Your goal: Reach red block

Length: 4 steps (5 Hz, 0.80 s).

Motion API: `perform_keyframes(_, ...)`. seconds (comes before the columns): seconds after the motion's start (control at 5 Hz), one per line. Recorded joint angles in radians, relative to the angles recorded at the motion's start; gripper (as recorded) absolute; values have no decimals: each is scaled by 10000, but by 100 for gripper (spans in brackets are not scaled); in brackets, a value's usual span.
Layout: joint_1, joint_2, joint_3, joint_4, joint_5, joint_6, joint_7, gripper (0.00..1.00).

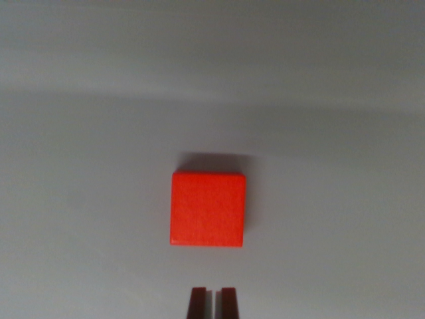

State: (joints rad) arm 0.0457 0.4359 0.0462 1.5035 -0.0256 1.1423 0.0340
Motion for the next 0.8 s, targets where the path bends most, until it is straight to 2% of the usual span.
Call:
perform_keyframes(0.2,7,432,1,-22,-43,-406,5,0)
perform_keyframes(0.4,7,432,1,-22,-43,-406,5,0)
perform_keyframes(0.6,13,830,1,-42,-82,-781,9,0)
perform_keyframes(0.8,13,830,1,-42,-82,-781,9,0)
